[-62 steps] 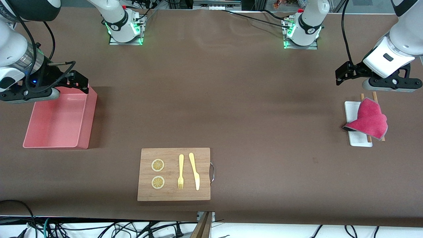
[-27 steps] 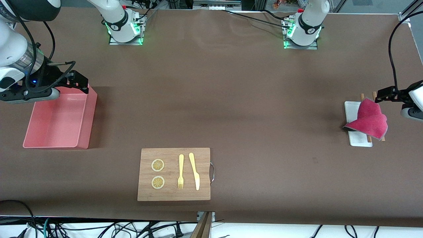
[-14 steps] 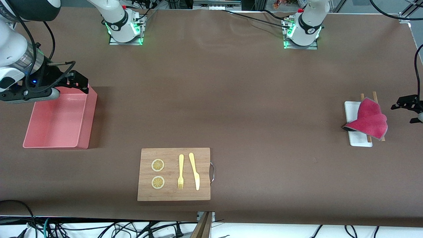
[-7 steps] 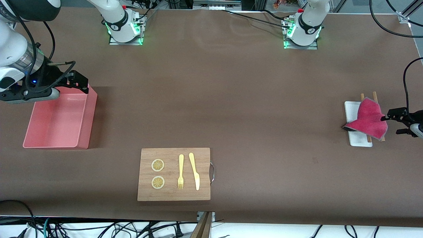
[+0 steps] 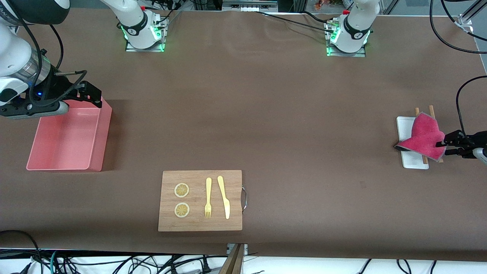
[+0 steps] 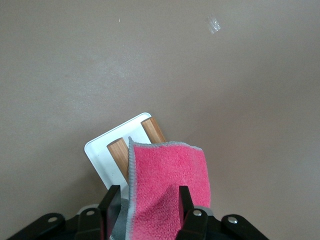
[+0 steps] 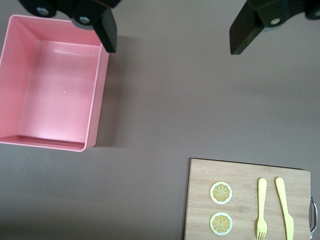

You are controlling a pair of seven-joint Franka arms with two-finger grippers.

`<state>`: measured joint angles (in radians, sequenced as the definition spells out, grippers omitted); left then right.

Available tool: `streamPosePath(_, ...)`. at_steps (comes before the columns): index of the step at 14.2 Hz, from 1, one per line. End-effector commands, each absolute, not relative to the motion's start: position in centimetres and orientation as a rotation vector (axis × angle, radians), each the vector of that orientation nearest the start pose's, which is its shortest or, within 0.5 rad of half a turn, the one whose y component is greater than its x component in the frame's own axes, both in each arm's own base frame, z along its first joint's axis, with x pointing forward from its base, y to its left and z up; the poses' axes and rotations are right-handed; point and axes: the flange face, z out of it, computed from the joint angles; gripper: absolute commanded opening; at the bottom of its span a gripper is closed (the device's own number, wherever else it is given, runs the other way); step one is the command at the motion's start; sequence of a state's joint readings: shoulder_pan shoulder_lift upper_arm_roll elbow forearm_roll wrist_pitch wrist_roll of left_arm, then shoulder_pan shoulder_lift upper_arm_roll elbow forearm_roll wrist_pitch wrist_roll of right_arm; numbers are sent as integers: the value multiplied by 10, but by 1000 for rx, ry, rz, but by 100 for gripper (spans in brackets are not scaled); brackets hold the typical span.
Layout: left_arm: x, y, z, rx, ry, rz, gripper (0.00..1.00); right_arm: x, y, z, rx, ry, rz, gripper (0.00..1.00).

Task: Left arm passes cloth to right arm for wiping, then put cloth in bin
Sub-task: 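Close the left gripper on the pink cloth edge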

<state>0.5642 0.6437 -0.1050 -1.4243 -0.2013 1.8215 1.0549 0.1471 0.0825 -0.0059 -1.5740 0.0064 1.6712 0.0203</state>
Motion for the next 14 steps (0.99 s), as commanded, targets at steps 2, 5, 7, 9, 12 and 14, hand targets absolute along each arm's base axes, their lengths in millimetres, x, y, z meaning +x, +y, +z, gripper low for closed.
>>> streamPosePath(2, 627, 308, 309, -3390, 908, -46, 42, 581, 83, 591, -3117, -199, -19, 100)
streamPosePath(5, 625, 310, 299, -3404, 899, -34, 41, 581, 83, 591, -3117, -199, -19, 100)
streamPosePath(7, 625, 310, 297, -3406, 899, -30, 40, 581, 83, 591, -3117, -199, -19, 100)
streamPosePath(9, 625, 311, 297, -3406, 901, -31, 28, 580, 83, 591, -3116, -199, -19, 100)
streamPosePath(12, 626, 311, 299, -3404, 900, -34, 24, 581, 83, 591, -3117, -199, -19, 100)
streamPosePath(14, 625, 312, 301, -3401, 898, -36, 25, 581, 82, 591, -3117, -197, -19, 100)
